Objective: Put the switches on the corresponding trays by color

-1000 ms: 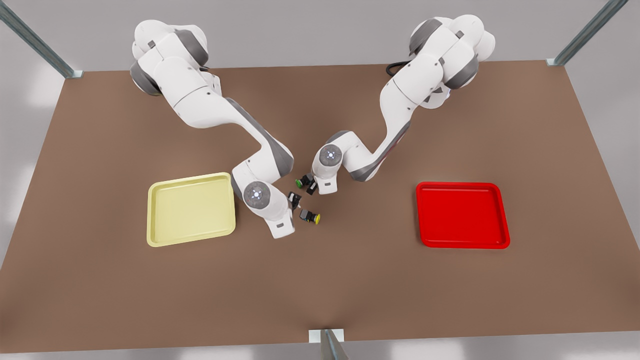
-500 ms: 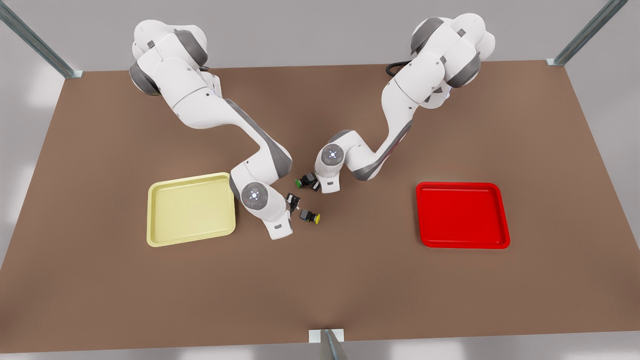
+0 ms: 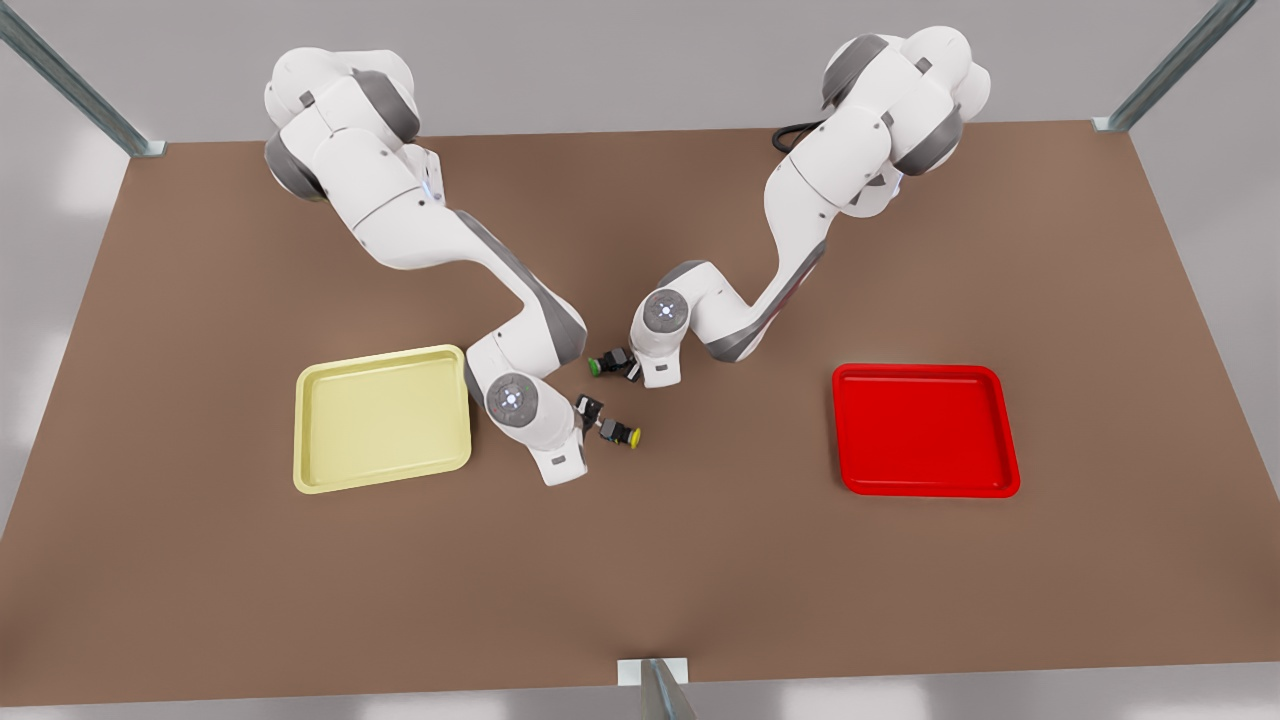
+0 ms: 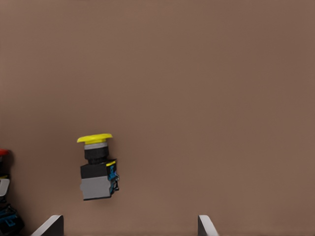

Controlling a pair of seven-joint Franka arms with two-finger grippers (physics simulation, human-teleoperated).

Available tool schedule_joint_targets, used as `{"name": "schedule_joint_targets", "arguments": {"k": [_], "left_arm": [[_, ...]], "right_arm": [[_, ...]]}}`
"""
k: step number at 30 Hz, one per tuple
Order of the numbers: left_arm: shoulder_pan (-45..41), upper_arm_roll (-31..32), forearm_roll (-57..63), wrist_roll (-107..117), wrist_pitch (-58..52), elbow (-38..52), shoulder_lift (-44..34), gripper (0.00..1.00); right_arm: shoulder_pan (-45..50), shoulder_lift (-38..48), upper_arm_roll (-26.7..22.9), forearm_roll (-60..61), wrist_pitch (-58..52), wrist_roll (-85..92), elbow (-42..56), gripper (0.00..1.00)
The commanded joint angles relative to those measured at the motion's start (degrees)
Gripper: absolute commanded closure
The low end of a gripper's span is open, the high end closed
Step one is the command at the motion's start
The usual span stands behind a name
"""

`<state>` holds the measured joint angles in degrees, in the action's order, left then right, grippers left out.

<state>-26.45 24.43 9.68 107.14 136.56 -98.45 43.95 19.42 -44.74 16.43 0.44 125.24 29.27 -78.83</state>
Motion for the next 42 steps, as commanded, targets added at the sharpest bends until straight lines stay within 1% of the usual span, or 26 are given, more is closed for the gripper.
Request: {"name": "schedule_joint_targets", "arguments": {"k": [1,6,9,10,12,13,15,16,18,19,20,21,23,24,25,26,28,29,32,35,36,38,40,42], "left_arm": [[0.0,0.0,-0.02,-0.09,-0.06,0.01,0.0,0.48],[0.09,-0.26,-0.02,-0.35,-0.5,0.36,-0.79,0.48],[0.79,-1.58,-0.45,-0.7,-3.67,0.36,-5.19,0.47],[0.88,-2.02,-0.54,-0.62,-4.99,0.27,-5.54,0.37],[1.14,-2.28,-0.54,-1.84,-7.0,-0.08,-6.24,0.37],[1.49,-3.6,-0.54,-2.99,-7.36,-0.61,-7.56,0.38],[8.25,-3.6,-0.63,-11.68,-7.27,-7.72,-13.36,0.38],[11.16,-3.6,-0.63,-15.73,-7.45,-9.66,-14.94,0.43],[17.22,-3.69,-0.72,-24.33,-8.77,-11.59,-17.49,0.44],[19.59,-5.08,-1.07,-30.12,-9.38,-13.08,-19.42,0.44],[19.6,-11.14,-7.03,-42.58,-9.38,-17.64,-24.16,0.43],[19.6,-15.81,-8.89,-51.22,-10.08,-19.06,-25.93,0.43],[19.69,-23.89,-8.98,-62.83,-11.49,-19.33,-26.02,0.43],[19.69,-27.5,-9.07,-68.46,-11.93,-20.2,-26.11,0.4],[19.69,-27.77,-8.98,-69.26,-11.58,-21.0,-26.28,0.14],[19.69,-27.77,-8.98,-69.96,-11.4,-20.73,-25.84,0.0],[20.39,-27.95,-8.98,-73.3,-10.44,-20.73,-24.96,0.0],[20.74,-28.83,-8.98,-75.06,-10.52,-20.82,-25.23,0.0],[22.5,-28.92,-9.07,-78.31,-10.96,-20.47,-26.28,0.0],[22.85,-28.74,-10.3,-82.26,-15.09,-12.3,-27.25,0.0],[22.85,-28.83,-13.46,-87.09,-18.69,-6.86,-27.95,0.0],[22.85,-28.48,-15.4,-90.97,-25.64,0.79,-29.45,0.01],[22.68,-24.79,-10.48,-93.86,-25.99,2.56,-34.18,0.01],[22.32,-24.52,-10.39,-100.45,-43.39,14.77,-34.37,0.0]], "right_arm": [[0.0,0.01,0.0,0.0,0.0,-0.01,-0.09,0.0],[0.44,-0.08,0.0,-0.79,0.09,-1.77,-0.27,0.0],[0.44,-0.43,0.0,-0.61,0.18,-1.94,-0.27,0.0],[0.44,-0.43,0.09,-0.44,0.18,-2.2,-0.36,0.0],[0.79,-0.35,0.18,-0.7,1.32,-3.35,-0.71,0.0],[0.79,-0.34,0.09,-0.7,1.32,-3.35,-0.71,0.0],[0.35,-0.34,0.18,-0.7,1.32,-3.26,-1.32,0.0],[0.18,0.09,0.18,-0.7,1.23,-3.26,-1.68,0.0],[0.09,0.18,0.09,-0.7,1.14,-3.17,-1.68,0.0],[0.09,0.18,0.18,-0.7,1.06,-3.17,-1.68,0.0],[0.09,0.27,0.18,-0.61,0.97,-3.35,-1.68,0.0],[0.7,0.36,0.18,-0.53,0.97,-5.53,-1.68,0.0],[2.11,0.18,0.44,-0.61,1.32,-8.62,-1.68,0.0],[2.28,0.01,0.44,-0.61,1.49,-9.76,-1.68,0.0],[3.34,-0.17,0.44,-0.53,2.19,-9.85,-1.76,0.0],[3.43,-0.34,0.44,-0.53,2.46,-9.85,-1.94,0.0],[3.34,-0.52,0.35,-0.7,2.29,-9.68,-1.94,0.0],[3.34,-1.05,0.35,-0.79,2.29,-9.59,-1.94,0.0],[3.43,-2.36,0.35,-0.88,2.29,-9.5,-1.85,0.0],[5.18,-3.68,0.27,-0.7,2.37,-9.76,-1.5,0.0],[5.54,-3.68,0.27,-0.79,3.6,-9.85,-1.94,0.0],[5.98,-3.77,0.18,-0.88,4.48,-11.25,-2.03,0.0],[5.89,-4.21,0.09,-0.88,4.48,-11.35,-2.03,0.0],[5.62,-4.12,0.0,-0.88,4.66,-11.35,-2.91,0.0]]}}
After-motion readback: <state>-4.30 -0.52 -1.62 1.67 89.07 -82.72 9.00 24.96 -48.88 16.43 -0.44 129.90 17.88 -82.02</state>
